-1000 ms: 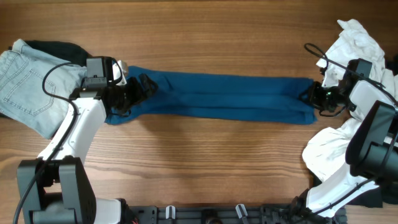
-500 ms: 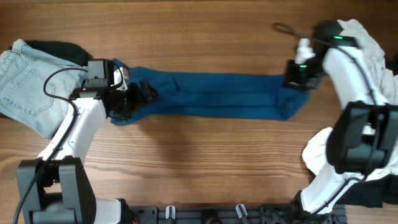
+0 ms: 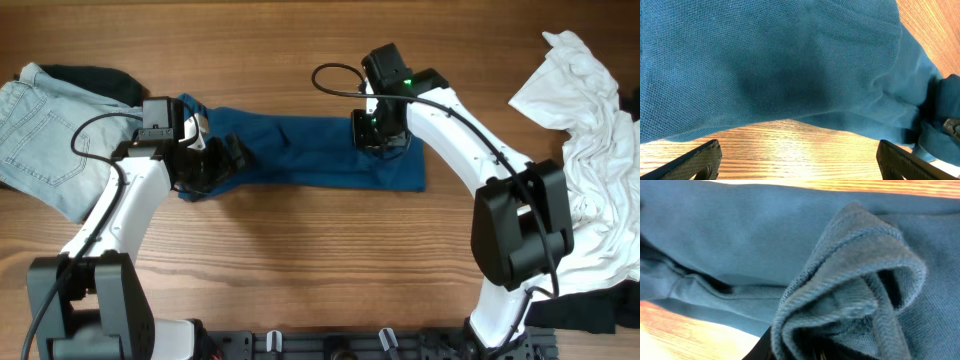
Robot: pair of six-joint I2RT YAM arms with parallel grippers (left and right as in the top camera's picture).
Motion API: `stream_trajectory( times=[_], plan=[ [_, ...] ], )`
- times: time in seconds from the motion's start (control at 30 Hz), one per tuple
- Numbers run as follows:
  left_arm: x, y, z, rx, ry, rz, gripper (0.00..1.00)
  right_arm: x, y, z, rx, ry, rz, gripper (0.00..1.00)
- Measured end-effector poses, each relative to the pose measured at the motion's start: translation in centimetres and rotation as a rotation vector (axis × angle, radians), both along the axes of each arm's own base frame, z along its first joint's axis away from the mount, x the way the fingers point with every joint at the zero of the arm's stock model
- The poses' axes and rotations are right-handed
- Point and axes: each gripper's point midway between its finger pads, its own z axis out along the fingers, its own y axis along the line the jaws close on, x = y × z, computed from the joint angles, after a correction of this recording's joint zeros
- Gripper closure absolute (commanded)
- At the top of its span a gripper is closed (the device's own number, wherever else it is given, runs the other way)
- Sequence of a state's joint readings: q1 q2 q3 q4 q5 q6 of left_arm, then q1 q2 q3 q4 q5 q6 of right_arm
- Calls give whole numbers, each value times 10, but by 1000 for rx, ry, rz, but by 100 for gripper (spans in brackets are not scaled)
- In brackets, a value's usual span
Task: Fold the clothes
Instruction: 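Carry the strip's right end leftward with the right gripper, folding it over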
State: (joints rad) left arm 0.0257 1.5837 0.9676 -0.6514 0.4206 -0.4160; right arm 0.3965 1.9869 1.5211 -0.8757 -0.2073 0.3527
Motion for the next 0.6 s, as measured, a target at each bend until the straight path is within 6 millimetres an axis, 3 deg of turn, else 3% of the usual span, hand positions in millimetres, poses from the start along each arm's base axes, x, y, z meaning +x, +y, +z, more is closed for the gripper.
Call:
stream_trajectory(
  times=[0.03, 0.07, 0.13, 0.23, 0.4, 0.43, 0.5, 0.6],
  plan=[
    [0, 0, 0, 0, 0, -1, 0, 0, 4, 1, 16, 0, 3, 26],
    [0, 0, 0, 1, 0, -2, 1, 7, 15, 5, 72, -30, 13, 25],
    [0, 0, 0, 1, 0, -2, 0, 8, 33, 14, 175, -36, 51, 29],
    [0, 0, 0, 1, 0, -3, 1, 5, 37, 15, 197, -32, 95, 36],
    [-5, 1, -2, 9, 18, -5, 0, -2, 13, 6, 93, 5, 63, 35],
    [-5, 1, -2, 9, 19, -7, 0, -2, 10, 4, 65, 2, 60, 36],
    [-5, 1, -2, 10, 19, -7, 0, -4, 5, 1, 15, 0, 60, 49],
    [-6, 1, -2, 9, 24, -7, 0, -21, -6, -4, -49, 64, 63, 47]
  ],
)
